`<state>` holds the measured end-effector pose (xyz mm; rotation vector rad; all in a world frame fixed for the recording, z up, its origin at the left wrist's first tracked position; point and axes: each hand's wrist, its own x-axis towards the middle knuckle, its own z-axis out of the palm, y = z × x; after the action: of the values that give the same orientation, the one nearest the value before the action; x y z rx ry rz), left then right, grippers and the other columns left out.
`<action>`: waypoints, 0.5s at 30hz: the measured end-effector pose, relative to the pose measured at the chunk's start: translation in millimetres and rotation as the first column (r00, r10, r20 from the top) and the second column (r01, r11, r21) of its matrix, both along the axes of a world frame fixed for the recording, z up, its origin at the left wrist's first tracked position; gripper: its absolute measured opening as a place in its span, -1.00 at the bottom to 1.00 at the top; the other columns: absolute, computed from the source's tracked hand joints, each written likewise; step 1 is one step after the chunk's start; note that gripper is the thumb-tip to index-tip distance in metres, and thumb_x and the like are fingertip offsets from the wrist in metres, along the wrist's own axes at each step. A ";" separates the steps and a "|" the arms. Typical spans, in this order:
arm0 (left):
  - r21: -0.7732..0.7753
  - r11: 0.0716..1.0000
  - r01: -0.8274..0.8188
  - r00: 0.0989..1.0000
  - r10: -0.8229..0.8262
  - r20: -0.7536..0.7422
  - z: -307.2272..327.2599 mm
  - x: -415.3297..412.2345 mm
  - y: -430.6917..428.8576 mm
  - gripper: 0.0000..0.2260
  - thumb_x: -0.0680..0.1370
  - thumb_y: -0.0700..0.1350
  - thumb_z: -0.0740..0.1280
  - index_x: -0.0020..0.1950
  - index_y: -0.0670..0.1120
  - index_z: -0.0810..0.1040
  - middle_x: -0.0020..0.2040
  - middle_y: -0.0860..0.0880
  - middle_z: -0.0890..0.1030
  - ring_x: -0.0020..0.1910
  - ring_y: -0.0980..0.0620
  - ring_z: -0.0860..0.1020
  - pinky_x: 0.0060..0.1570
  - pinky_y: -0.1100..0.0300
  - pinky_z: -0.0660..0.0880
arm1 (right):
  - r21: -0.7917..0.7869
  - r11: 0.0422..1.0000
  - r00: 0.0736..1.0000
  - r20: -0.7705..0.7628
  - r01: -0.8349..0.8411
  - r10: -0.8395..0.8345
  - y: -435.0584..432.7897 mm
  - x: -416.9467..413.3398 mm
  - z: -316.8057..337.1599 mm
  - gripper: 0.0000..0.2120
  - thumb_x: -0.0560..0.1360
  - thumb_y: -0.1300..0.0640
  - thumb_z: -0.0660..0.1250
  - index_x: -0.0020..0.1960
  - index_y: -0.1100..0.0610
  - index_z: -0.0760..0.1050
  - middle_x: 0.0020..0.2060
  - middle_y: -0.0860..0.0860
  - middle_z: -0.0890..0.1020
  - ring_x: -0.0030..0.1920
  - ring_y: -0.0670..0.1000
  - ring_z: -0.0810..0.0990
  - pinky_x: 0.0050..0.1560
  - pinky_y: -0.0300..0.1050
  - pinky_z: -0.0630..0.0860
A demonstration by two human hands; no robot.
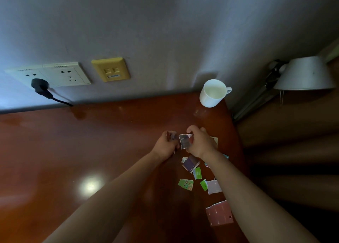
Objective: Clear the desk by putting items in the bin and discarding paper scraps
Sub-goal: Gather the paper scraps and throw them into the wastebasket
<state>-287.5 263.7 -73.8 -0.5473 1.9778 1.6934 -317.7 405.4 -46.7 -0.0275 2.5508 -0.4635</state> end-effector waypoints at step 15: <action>0.006 0.999 -0.050 0.998 0.051 -0.023 -1.1 9.4 3.3 -0.87 0.61 -0.29 0.17 0.10 -0.12 0.43 -0.33 -0.03 0.49 -0.38 0.05 0.44 -0.40 0.30 0.38 | 0.169 0.967 0.968 -0.133 -0.192 0.215 0.6 4.1 5.2 -0.73 0.47 -0.05 0.38 -0.30 -0.02 0.35 -0.30 -0.06 0.48 -0.24 0.02 0.49 -0.35 -0.18 0.30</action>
<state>-278.1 267.0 -74.9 -0.5829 1.9912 1.7421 -313.6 406.0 -41.5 -0.2753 2.6871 -0.1886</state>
